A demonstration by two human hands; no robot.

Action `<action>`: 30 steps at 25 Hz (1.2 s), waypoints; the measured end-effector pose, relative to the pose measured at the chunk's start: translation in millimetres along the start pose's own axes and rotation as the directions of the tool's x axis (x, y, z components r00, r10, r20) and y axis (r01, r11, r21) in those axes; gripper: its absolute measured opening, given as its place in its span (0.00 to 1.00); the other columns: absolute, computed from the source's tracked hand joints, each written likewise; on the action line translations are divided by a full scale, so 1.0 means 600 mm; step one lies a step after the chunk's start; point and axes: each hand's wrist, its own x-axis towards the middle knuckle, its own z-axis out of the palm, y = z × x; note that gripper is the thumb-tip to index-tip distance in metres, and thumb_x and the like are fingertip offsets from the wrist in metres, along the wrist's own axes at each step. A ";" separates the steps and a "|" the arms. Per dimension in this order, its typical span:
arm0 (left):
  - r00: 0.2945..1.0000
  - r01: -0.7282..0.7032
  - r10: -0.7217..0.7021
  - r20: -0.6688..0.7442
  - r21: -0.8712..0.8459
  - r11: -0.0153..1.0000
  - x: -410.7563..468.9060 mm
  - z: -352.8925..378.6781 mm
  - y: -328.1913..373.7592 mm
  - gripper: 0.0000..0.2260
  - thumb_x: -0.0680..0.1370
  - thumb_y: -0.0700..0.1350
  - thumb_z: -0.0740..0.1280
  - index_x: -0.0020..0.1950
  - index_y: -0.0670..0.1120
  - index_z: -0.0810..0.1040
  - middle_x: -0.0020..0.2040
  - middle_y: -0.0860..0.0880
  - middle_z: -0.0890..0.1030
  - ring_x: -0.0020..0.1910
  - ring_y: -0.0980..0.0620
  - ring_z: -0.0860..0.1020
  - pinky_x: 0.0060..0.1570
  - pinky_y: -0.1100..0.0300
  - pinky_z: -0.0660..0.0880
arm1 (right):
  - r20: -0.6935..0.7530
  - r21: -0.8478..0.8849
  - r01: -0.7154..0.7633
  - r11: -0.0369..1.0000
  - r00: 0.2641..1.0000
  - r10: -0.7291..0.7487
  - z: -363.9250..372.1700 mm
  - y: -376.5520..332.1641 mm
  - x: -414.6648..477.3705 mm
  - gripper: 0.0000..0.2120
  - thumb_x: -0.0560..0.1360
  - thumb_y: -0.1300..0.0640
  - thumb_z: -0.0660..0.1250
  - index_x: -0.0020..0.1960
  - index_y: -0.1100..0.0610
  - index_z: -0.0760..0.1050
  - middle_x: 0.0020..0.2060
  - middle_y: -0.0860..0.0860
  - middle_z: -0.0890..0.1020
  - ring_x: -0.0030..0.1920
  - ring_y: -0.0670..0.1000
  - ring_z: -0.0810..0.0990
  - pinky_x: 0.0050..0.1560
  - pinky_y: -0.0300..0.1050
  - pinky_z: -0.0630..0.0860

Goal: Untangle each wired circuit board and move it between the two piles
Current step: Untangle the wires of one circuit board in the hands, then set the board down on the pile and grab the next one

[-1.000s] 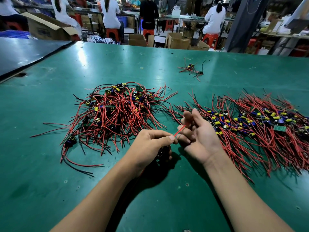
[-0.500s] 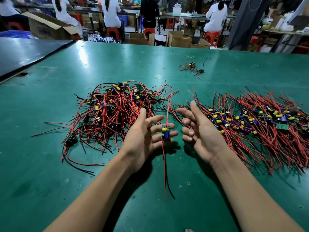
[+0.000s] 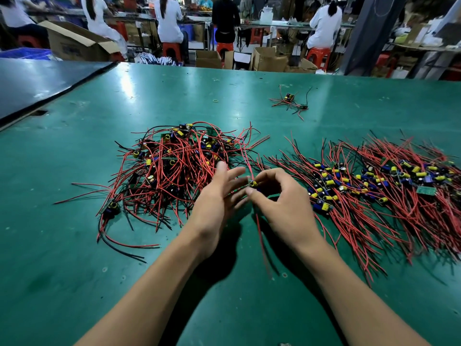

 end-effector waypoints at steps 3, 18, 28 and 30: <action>0.947 -0.164 0.248 -0.206 0.353 0.921 -0.003 -0.010 -0.001 0.06 0.81 0.43 0.64 0.53 0.43 0.79 0.49 0.39 0.83 0.34 0.51 0.83 0.36 0.56 0.81 | -0.133 -0.113 -0.029 0.993 0.991 0.014 -0.028 0.015 0.016 0.08 0.73 0.61 0.75 0.50 0.54 0.80 0.47 0.52 0.82 0.46 0.49 0.81 0.53 0.38 0.75; 0.902 -0.089 0.253 -0.350 0.423 0.902 0.015 -0.039 0.002 0.11 0.80 0.47 0.67 0.52 0.41 0.72 0.37 0.40 0.83 0.20 0.46 0.75 0.18 0.62 0.68 | 0.062 -0.551 0.035 0.834 0.998 0.000 -0.035 0.044 0.017 0.11 0.77 0.51 0.70 0.57 0.54 0.83 0.56 0.52 0.82 0.60 0.55 0.75 0.64 0.53 0.70; 0.889 -0.187 0.278 -0.362 0.266 0.946 0.005 -0.028 0.011 0.04 0.80 0.38 0.65 0.48 0.37 0.76 0.36 0.42 0.80 0.21 0.48 0.75 0.19 0.61 0.72 | 0.030 -0.493 0.071 0.867 0.997 -0.065 -0.025 0.028 0.008 0.07 0.78 0.52 0.70 0.52 0.53 0.84 0.51 0.50 0.83 0.58 0.54 0.77 0.61 0.52 0.70; 0.923 -0.178 0.221 -0.314 0.160 0.971 -0.004 -0.019 0.019 0.03 0.79 0.37 0.66 0.46 0.37 0.76 0.33 0.44 0.79 0.20 0.49 0.74 0.18 0.63 0.69 | 0.038 -0.447 0.086 0.890 0.996 -0.076 -0.020 0.025 0.007 0.07 0.77 0.53 0.70 0.52 0.54 0.84 0.51 0.50 0.83 0.57 0.54 0.78 0.62 0.57 0.72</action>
